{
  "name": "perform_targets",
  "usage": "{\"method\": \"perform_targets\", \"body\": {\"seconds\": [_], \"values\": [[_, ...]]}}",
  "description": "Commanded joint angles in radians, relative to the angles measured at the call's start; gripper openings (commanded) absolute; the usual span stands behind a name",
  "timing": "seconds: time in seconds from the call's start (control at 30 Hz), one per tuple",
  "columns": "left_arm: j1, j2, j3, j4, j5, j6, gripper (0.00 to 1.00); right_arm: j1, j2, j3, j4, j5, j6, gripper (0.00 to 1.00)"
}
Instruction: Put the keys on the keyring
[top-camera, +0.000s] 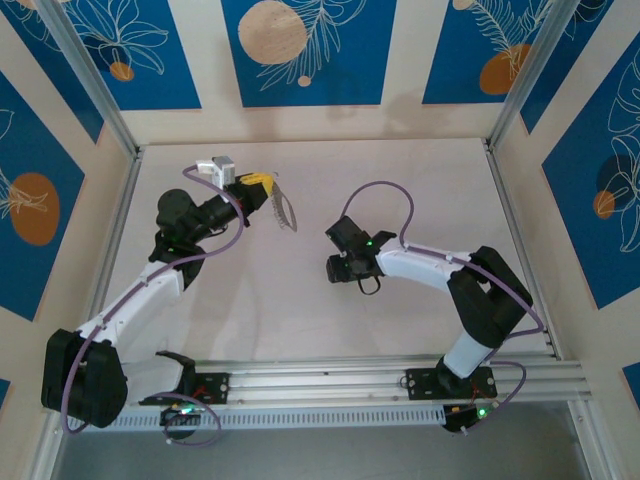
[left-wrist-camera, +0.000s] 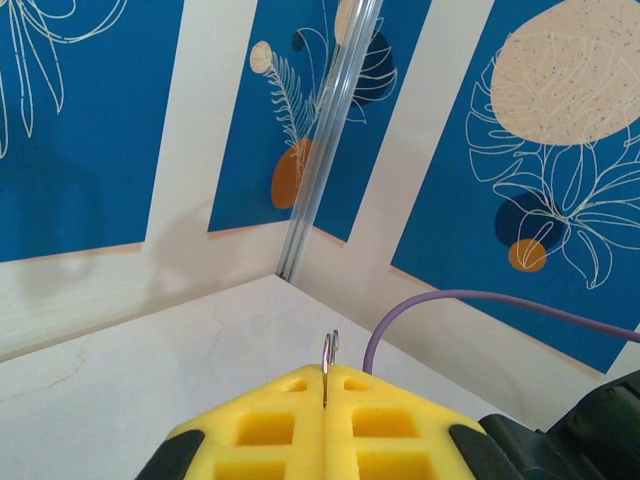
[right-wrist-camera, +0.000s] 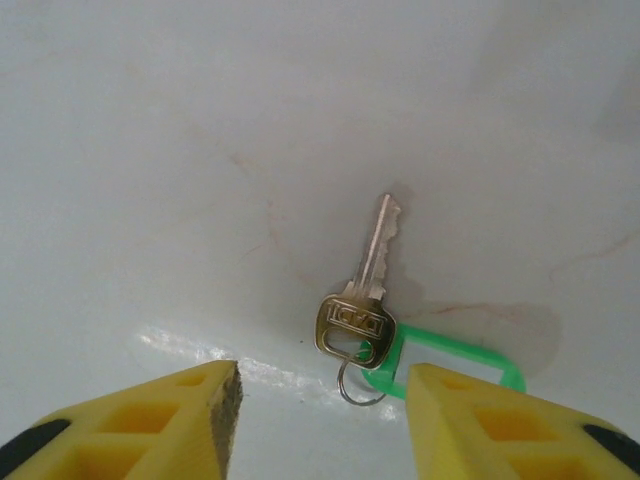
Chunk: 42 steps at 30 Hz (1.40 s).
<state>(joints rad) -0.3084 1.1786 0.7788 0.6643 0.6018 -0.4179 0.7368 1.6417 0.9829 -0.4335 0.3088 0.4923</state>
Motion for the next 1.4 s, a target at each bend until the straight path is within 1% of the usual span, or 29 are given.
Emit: {"method": "perform_targets", "body": {"seconds": [0.0,0.17,0.33,0.53,0.73,0.87,1.03,1.13,1.2,1.3,1.37], "values": [[0.009,-0.004,0.031,0.017,0.023,-0.01,0.0,-0.011,0.004,-0.021,0.039,-0.033,-0.161,0.51],[0.009,-0.005,0.034,0.005,0.02,-0.004,0.0,-0.07,0.039,0.006,0.096,-0.111,-0.151,0.53],[0.009,-0.005,0.034,0.003,0.014,-0.005,0.0,-0.113,0.106,0.045,0.11,-0.192,-0.128,0.53],[0.008,-0.002,0.033,0.0,0.012,-0.002,0.0,-0.145,0.118,0.005,0.12,-0.258,-0.084,0.52],[0.009,0.0,0.037,-0.002,0.012,0.0,0.0,-0.14,0.058,-0.08,0.118,-0.34,-0.027,0.5],[0.009,0.003,0.037,0.006,0.012,-0.005,0.0,-0.114,-0.01,-0.139,0.087,-0.343,0.012,0.48],[0.009,0.001,0.04,0.006,0.015,-0.006,0.0,-0.06,-0.137,-0.189,0.043,-0.345,0.059,0.46],[0.009,0.002,0.04,0.009,0.015,-0.008,0.0,-0.048,-0.196,-0.188,0.007,-0.286,0.087,0.46],[0.008,0.002,0.039,0.011,0.015,-0.009,0.0,-0.047,-0.227,-0.165,-0.027,-0.205,0.111,0.45],[0.009,-0.003,0.037,0.005,0.011,-0.006,0.0,-0.041,-0.228,-0.099,-0.102,-0.071,0.166,0.44],[0.008,-0.008,0.035,0.002,0.001,-0.003,0.0,-0.033,-0.201,-0.051,-0.141,-0.022,0.2,0.44]]}}
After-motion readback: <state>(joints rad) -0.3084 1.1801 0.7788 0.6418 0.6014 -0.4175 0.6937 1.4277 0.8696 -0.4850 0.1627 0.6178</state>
